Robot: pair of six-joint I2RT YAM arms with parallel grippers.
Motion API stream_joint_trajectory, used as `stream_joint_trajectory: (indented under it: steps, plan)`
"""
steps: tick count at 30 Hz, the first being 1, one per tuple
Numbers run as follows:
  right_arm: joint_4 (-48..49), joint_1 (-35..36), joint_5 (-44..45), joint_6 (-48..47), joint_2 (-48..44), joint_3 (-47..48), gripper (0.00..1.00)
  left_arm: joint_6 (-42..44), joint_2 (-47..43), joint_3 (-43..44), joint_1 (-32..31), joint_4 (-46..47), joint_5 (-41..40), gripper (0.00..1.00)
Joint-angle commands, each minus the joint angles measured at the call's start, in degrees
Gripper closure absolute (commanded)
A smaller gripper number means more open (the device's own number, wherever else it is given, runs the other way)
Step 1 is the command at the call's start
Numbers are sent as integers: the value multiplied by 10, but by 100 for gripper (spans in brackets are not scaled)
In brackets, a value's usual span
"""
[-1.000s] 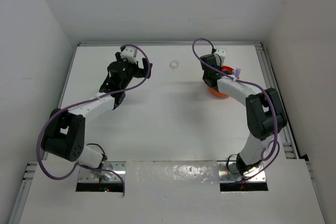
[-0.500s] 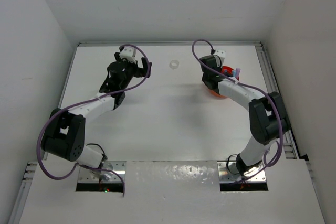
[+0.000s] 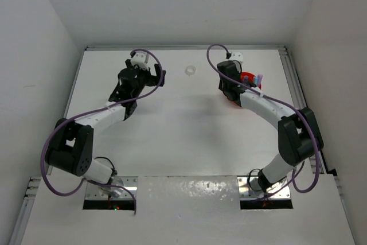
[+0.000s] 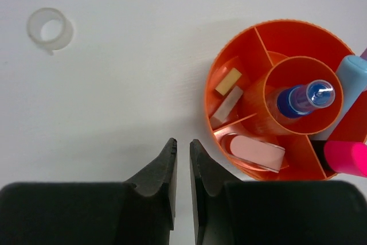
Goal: Sort the stationery into containers
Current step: Place the stationery in the storage box, then pick up the stationery from the center of the board.
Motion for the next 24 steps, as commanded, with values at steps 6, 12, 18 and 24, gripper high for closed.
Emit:
stream_joint_trajectory:
  steps: [6,12,18,24]
  plan:
    - [46,-6,-75,-70,-72,10,84,-20,96,144,-13,-129,19,10]
    - [67,-34,-117,-80,-90,-1,83,32,222,297,-29,-232,-3,20]
    - [67,-56,-144,-71,-91,-9,83,51,344,431,-49,-271,-31,17]
    - [63,-69,-158,-63,-100,-14,83,-21,505,648,-54,-383,-49,18]
